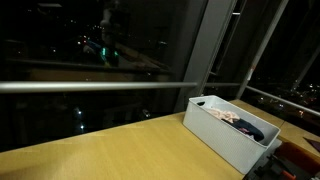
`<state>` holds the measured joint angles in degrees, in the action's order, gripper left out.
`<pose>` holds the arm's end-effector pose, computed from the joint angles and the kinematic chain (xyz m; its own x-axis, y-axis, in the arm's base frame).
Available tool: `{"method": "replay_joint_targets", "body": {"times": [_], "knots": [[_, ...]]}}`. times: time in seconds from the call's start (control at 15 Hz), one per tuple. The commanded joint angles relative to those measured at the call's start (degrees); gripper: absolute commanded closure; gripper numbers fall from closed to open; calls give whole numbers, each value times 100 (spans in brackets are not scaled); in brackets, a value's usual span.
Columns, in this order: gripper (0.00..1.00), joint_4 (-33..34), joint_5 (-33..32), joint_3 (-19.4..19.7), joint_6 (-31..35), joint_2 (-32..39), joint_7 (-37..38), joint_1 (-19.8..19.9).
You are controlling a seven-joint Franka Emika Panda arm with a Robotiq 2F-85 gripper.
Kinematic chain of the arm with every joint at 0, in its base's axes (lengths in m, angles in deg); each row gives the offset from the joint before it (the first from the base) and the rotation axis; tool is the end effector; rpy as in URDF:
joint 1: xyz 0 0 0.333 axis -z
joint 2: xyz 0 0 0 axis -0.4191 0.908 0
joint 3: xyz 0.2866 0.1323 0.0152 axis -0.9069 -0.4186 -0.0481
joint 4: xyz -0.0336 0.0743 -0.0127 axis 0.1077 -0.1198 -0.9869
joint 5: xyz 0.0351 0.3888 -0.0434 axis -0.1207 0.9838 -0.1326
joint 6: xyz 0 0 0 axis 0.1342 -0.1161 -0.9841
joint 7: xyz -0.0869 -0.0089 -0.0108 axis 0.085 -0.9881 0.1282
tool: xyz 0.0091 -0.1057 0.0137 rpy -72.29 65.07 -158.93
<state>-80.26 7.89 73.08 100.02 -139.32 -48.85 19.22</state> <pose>0.2753 0.0789 0.4922 0.9998 -0.0150 0.0162 -0.0149 -0.9999 -0.0006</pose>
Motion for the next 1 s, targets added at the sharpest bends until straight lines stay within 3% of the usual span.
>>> {"method": "replay_joint_targets", "body": {"times": [0.0, 0.67, 0.93], "knots": [[0, 12, 16, -21, -15, 0, -21, 32], [0, 79, -23, -38, -8, 40, -21, 47], [0, 326, -294, -56, 366, 354, -212, 92]]}}
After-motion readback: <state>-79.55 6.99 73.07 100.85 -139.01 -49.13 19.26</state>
